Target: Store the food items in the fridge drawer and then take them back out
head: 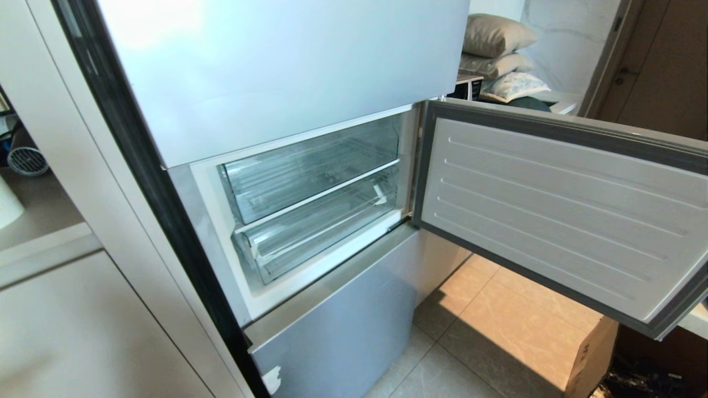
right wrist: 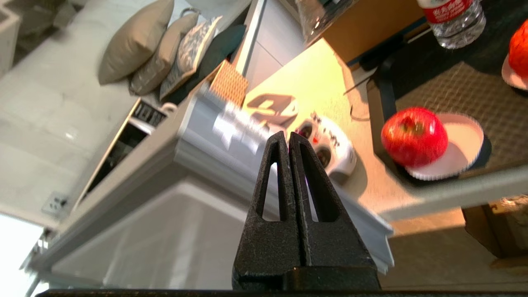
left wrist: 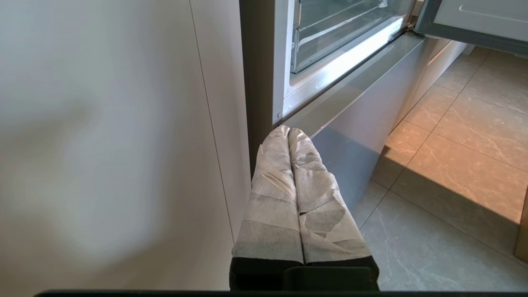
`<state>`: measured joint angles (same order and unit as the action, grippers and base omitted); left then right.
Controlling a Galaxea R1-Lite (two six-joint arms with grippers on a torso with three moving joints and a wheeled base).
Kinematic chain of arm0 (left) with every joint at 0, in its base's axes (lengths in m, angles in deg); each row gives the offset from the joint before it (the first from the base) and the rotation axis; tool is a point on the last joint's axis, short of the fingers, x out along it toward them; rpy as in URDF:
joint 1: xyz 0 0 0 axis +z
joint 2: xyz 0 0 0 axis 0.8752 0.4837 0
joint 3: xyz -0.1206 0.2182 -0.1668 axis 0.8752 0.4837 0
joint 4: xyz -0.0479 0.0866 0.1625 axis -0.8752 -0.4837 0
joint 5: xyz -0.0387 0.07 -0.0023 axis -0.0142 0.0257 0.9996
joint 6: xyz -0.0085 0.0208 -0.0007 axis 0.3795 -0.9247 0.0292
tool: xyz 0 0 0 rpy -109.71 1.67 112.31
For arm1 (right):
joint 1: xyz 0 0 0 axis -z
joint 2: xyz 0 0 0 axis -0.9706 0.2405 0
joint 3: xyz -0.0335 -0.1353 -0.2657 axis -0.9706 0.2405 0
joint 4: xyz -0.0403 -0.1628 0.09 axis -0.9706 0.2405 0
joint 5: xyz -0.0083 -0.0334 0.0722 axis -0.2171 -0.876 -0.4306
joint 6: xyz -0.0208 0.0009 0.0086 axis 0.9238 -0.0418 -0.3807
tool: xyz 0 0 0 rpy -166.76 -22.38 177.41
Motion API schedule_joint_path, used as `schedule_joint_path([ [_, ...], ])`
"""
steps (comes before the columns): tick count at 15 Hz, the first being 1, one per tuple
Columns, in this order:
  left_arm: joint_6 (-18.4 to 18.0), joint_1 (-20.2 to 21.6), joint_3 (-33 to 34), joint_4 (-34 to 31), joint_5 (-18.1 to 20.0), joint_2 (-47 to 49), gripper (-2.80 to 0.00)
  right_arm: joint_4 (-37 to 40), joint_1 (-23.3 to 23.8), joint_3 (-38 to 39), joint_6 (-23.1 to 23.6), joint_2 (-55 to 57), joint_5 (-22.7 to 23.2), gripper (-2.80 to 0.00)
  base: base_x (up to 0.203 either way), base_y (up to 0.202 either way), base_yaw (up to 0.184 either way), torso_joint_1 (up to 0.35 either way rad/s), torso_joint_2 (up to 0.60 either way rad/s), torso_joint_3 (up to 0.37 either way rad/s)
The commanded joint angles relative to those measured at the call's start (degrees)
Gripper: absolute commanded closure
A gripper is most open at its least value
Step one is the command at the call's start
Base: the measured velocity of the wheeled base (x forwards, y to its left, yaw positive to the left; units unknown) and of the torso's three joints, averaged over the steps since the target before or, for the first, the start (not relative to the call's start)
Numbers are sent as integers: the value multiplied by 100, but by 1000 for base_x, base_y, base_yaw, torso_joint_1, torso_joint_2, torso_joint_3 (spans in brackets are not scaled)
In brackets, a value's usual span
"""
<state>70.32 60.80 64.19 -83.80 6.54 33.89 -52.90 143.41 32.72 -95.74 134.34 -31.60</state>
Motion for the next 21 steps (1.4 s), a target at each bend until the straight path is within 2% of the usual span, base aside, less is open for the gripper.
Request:
schedule_joint_path([
  [1,3,0,0,1,-1,6,0,-123,54,-434,-210,954,16,0,0,0,0,0,0,0],
  [3,-2,0,0,1,-1,0,0,-177,60,-943,-525,1459,20,0,0,0,0,0,0,0],
  [8,-2,0,0,1,-1,-2,0,-165,-85,-2192,-865,2871,100,0,0,0,0,0,0,0],
  [11,-2,0,0,1,-1,4,0,-166,-315,-2598,-1574,3275,936,0,0,0,0,0,0,0],
  [12,-1,0,0,1,-1,4,0,-166,-376,-2788,-1917,3461,1370,0,0,0,0,0,0,0],
  [14,-2,0,0,1,-1,7,0,-163,-483,-3174,-2360,3767,1828,0,0,0,0,0,0,0],
  [18,7,0,0,1,-1,7,0,-139,-826,-3361,-2454,3934,2235,0,0,0,0,0,0,0],
  [21,7,0,0,1,-1,1,0,254,-1026,-3321,-2451,3871,2499,0,0,0,0,0,0,0],
])
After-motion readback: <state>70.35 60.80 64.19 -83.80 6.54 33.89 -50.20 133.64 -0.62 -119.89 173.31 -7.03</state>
